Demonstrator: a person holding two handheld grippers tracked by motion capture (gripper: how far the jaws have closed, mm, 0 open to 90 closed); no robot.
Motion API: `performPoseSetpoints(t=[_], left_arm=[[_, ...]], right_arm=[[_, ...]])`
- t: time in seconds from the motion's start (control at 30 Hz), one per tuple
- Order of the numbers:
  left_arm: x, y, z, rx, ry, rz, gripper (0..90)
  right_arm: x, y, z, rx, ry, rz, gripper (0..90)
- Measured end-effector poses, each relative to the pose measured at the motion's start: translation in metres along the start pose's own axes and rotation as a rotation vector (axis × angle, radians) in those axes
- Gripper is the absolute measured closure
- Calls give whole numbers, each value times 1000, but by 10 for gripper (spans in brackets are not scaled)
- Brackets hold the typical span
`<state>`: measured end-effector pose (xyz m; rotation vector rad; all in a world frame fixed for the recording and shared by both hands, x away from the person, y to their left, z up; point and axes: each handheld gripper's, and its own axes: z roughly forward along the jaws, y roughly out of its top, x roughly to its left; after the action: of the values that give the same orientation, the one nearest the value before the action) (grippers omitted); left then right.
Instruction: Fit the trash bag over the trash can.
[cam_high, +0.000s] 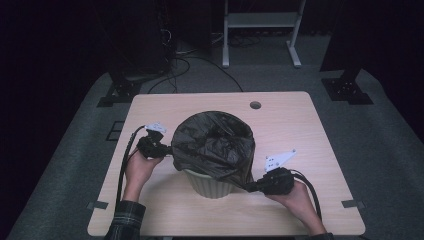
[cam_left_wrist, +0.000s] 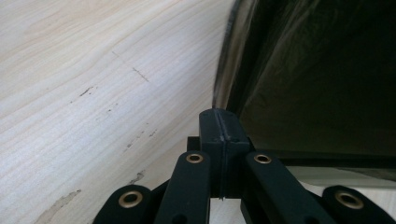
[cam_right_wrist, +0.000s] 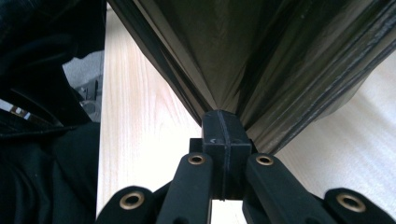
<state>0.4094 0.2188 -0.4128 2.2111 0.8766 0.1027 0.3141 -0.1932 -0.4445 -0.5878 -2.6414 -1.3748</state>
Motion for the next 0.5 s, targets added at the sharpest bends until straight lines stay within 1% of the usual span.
performPoseSetpoints(t=[0.1, 0.17, 0.2, 0.23, 0.27, 0.3, 0.4, 0.5], left_arm=[[-3, 0, -2, -1, 0, 17, 899], [-3, -1, -1, 6, 3, 16, 899], [-2, -2, 0, 23, 18, 20, 899], [0, -3, 2, 48, 35, 19, 899], [1, -5, 4, 52, 36, 17, 900], [3, -8, 6, 50, 29, 4, 900], [5, -11, 8, 52, 30, -3, 900], [7, -13, 10, 65, 43, -7, 900]], right_arm=[[1, -2, 7, 42, -6, 2, 900], [-1, -5, 14, 66, -6, 4, 900], [-1, -6, 16, 77, -14, 4, 900], [-2, -6, 18, 96, -32, 3, 900], [-3, -8, 20, 125, -59, 3, 900], [-5, -9, 21, 135, -67, 7, 900], [-9, -14, 20, 131, -68, 25, 900], [-11, -17, 17, 129, -79, 33, 900]])
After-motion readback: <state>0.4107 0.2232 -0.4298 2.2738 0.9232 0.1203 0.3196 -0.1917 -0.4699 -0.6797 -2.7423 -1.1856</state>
